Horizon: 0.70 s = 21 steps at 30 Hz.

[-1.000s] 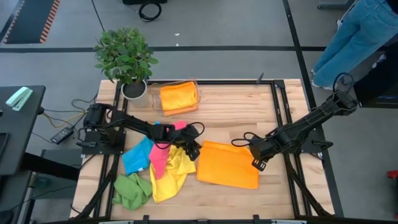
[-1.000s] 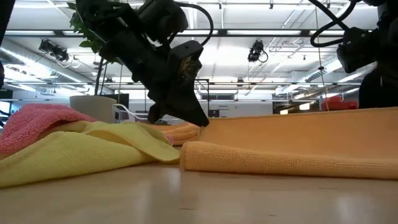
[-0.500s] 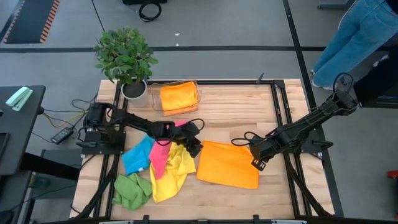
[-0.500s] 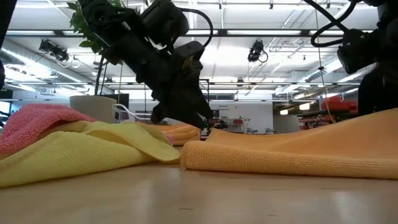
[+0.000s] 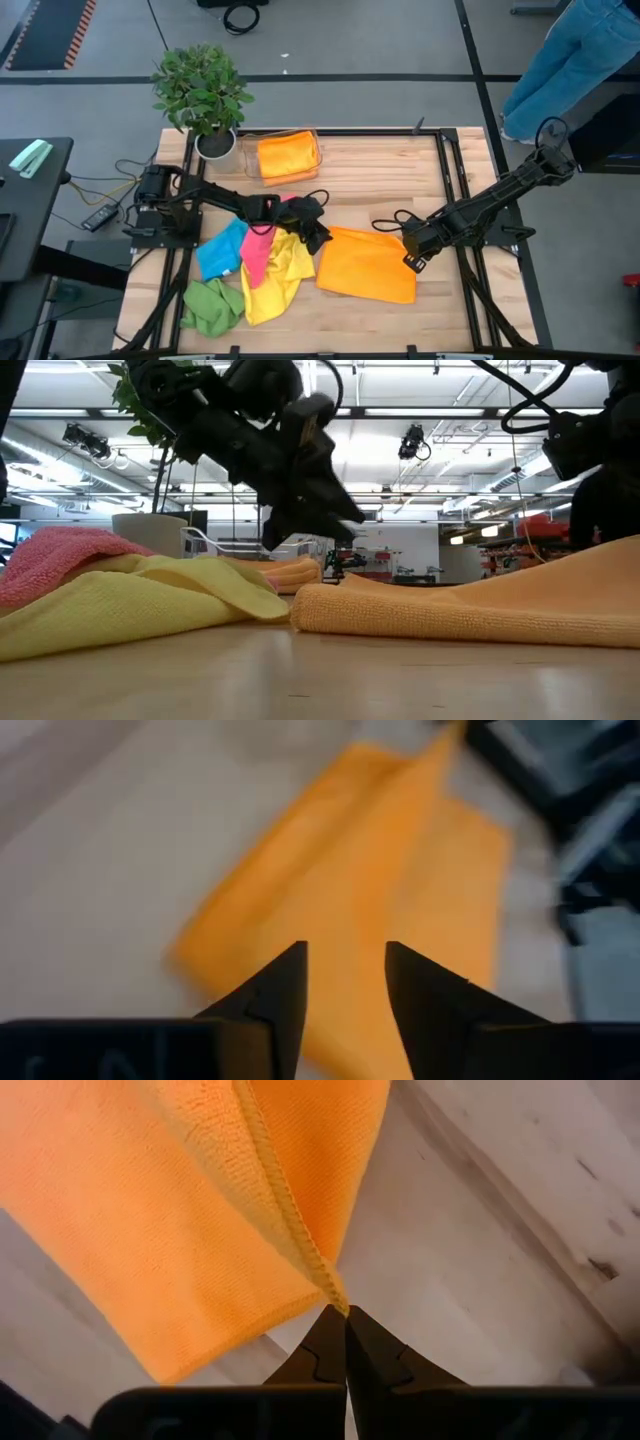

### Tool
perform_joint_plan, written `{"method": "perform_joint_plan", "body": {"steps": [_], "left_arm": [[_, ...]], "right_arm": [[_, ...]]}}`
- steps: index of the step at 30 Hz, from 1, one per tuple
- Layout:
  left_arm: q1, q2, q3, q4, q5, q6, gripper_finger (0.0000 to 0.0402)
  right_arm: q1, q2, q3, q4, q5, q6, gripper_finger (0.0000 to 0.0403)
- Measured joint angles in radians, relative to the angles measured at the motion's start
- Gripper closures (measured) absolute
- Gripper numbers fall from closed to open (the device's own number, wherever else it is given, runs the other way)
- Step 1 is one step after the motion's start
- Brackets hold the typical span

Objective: Fold microfiber towels
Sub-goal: Fold the orange microfiber cloth

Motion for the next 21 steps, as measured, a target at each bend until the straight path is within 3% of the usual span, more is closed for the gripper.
{"method": "perform_joint_plan", "body": {"steps": [7,10,13,17,21], "left_arm": [[-0.017,0.028,-0.001,-0.027,-0.038,0.112,0.0361],[-0.002,0.009,0.002,-0.013,-0.046,0.235,0.0375],[0.002,0.008,0.037,-0.054,-0.047,0.283,0.0357],[0.051,0.061,0.117,-0.229,-0.033,0.125,0.0303],[0.095,0.115,0.228,-0.304,0.012,0.168,0.0247]], "right_arm": [[-0.037,0.0,0.0,0.001,0.033,0.0,0.04],[-0.038,0.0,0.0,0.001,0.027,-0.002,0.04],[-0.038,0.0,0.0,0.006,0.021,-0.01,0.04],[-0.038,0.0,0.0,0.011,0.014,-0.01,0.04],[-0.038,0.0,0.0,0.015,0.013,-0.018,0.04]]}}
